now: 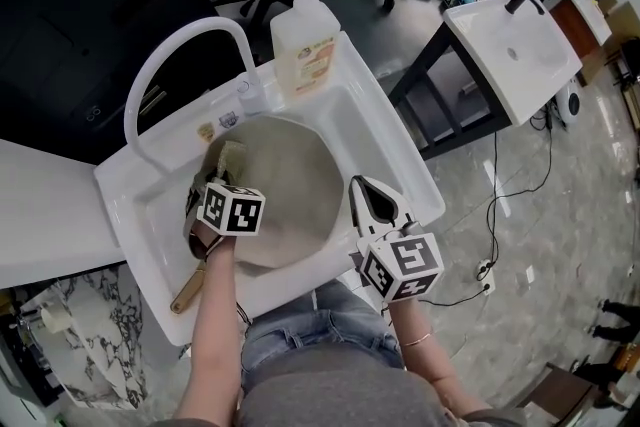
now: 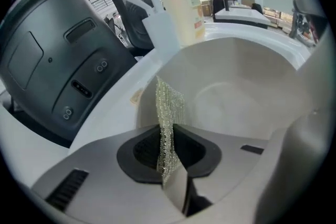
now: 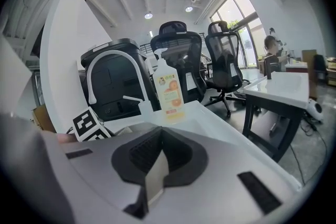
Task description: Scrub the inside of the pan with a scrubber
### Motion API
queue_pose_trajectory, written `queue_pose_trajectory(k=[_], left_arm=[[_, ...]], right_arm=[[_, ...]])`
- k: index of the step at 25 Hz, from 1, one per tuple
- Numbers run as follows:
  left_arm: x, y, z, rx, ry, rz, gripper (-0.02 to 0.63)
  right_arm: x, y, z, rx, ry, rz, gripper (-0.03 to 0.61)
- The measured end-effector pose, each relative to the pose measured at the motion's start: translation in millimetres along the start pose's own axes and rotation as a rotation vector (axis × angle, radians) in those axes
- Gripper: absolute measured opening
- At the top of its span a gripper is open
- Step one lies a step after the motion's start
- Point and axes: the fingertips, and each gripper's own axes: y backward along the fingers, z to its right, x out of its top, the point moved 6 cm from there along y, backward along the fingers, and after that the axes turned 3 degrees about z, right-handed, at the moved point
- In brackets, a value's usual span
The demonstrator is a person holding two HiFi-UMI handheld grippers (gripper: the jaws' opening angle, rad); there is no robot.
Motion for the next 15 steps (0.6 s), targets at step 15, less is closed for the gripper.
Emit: queue_pose_trajectory(k=[15], left_arm=[[21, 70, 55, -0.516, 0.232, 0.179, 0.064]], right_arm=[[6, 19, 4, -0.007, 0.003, 0.048, 0.011]])
